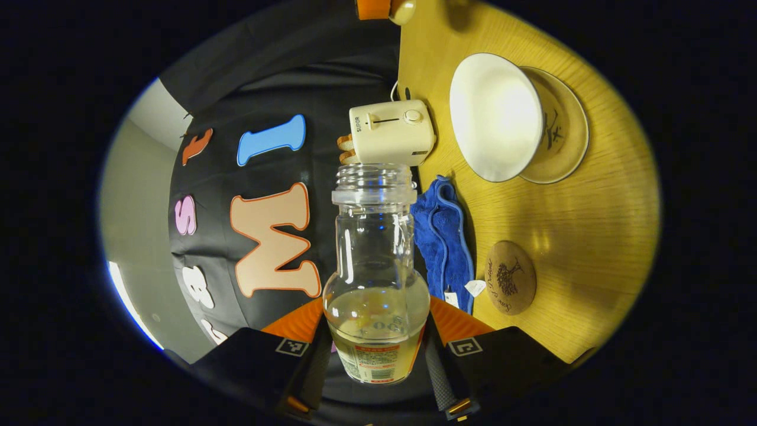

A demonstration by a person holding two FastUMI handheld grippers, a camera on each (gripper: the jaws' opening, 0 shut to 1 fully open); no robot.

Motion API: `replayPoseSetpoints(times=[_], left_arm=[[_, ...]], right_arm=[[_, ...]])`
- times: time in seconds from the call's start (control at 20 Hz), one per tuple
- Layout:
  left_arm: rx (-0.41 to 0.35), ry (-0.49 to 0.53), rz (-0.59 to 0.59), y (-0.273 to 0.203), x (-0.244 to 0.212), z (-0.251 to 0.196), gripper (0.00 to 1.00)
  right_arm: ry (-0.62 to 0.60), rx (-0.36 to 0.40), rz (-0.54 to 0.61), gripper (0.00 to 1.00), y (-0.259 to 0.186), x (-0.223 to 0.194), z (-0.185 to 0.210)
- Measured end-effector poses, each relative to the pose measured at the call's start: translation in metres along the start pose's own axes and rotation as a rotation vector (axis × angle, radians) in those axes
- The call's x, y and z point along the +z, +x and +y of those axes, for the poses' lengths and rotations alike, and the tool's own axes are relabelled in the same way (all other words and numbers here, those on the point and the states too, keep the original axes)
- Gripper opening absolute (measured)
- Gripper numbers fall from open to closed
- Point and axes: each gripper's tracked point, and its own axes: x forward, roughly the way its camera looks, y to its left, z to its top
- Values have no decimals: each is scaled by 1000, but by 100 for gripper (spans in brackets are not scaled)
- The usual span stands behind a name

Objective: Open the teacup lid with one hand, grasp the water bottle and pour water into the teacup with the other hand; after pouring, place the water bottle on the coaster and then close the teacup lid.

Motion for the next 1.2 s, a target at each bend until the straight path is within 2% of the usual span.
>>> replayPoseSetpoints(times=[1.2], left_arm=[[23,254,-17,-2,11,31,70]], right_arm=[[-1,-5,-1,31,0,1,-1]])
